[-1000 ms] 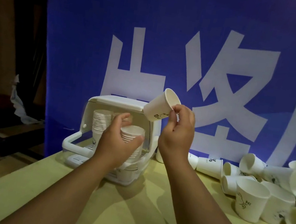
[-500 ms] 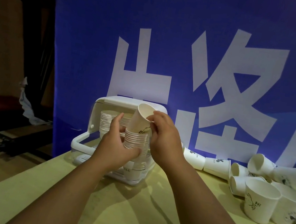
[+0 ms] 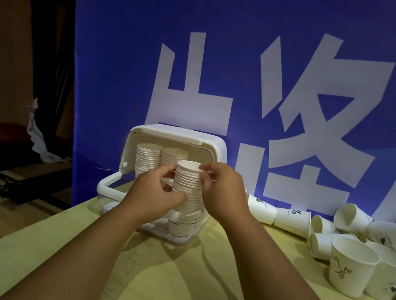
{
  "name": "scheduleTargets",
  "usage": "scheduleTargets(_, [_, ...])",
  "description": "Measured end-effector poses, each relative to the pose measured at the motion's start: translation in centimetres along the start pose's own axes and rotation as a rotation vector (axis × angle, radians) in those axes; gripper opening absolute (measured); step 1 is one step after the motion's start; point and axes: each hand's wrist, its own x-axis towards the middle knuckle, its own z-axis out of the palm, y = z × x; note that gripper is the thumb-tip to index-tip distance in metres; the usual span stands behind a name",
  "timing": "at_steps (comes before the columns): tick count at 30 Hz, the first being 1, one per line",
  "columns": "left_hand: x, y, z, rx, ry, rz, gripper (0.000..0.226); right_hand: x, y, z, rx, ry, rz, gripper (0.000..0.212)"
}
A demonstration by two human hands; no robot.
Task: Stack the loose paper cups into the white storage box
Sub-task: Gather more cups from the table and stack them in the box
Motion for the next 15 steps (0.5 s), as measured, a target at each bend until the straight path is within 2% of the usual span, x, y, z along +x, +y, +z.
scheduleTargets(3, [0.0, -0.1, -0.2, 0.042, -0.013, -0.024, 0.047, -0.1, 0.1, 0.2, 0.006, -0.010, 0.018, 0.029])
scheduleTargets(7, [0.2, -0.3, -0.3, 0.102, -0.030, -0.059, 0.055, -0.1, 0.0, 0.2, 0.028, -0.033, 0.009, 0.038])
scheduleTargets(10, [0.3, -0.3, -0.2, 0.132, -0.069, -0.075, 0.060, 0.0, 0.1, 0.0, 0.061, -0.073, 0.077, 0.048])
scheduleTargets(15, [1.0, -0.1, -0.7, 0.121, -0.120, -0.141, 0.070, 0.2, 0.7, 0.2, -0.013, -0.181, 0.187, 0.030])
